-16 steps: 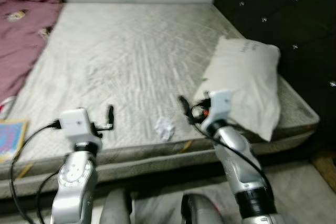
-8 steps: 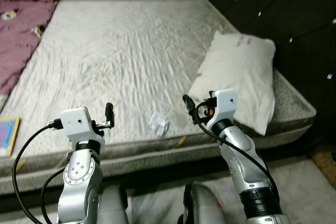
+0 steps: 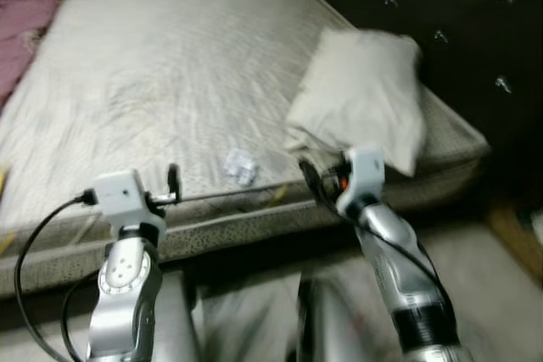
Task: Clean up the room
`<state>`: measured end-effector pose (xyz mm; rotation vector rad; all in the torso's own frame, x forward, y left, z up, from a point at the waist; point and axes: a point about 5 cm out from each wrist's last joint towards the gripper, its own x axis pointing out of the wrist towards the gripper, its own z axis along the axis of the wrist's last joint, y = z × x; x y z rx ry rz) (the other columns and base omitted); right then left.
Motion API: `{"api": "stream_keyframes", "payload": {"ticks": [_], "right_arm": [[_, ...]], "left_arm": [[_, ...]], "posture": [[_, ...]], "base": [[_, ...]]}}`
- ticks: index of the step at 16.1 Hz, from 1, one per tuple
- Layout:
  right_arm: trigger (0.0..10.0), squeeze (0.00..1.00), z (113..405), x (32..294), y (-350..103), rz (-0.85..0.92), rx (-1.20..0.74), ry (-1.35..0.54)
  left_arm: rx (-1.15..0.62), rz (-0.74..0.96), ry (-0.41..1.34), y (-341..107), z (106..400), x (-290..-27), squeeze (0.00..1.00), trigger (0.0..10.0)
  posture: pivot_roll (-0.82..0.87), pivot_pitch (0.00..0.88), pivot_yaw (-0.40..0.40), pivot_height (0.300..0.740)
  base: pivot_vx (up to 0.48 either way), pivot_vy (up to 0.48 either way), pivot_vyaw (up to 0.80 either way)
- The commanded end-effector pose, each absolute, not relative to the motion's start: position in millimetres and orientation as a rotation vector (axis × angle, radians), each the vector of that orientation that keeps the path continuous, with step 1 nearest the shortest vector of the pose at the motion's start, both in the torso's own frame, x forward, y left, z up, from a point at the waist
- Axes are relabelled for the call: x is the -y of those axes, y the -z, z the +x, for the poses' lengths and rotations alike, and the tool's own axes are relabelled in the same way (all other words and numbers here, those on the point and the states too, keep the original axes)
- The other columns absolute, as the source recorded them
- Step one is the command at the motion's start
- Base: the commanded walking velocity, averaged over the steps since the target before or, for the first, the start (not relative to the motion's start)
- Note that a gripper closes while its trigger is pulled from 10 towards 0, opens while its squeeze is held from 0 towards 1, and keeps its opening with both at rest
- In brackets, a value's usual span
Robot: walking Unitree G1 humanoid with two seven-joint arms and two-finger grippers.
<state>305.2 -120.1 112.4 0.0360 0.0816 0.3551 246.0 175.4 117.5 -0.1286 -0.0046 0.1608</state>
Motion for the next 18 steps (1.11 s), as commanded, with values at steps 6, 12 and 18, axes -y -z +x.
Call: {"api": "stream_keyframes", "payload": {"ticks": [6,12,18], "right_arm": [[10.0,0.00,302.8,110.2,-111.0,0.042,-0.111,-0.415],[10.0,0.00,303.8,104.3,-112.5,0.036,-0.104,-0.450],[10.0,0.00,301.8,98.0,-116.7,0.051,-0.082,-0.482]], "left_arm": [[-0.042,-0.119,-0.144,-116.1,240.2,-176.9,0.00,10.0],[-0.029,-0.137,-0.069,-119.8,243.2,-169.2,0.00,10.0],[-0.032,-0.142,-0.068,-119.8,243.4,-168.1,0.00,10.0]], "posture": [[-0.06,0.096,-0.068,0.556],[-0.06,0.113,-0.069,0.556],[-0.06,0.113,-0.069,0.556]], "base": [[0.000,0.000,0.33],[0.067,0.000,0.00],[0.459,0.000,0.36]]}}
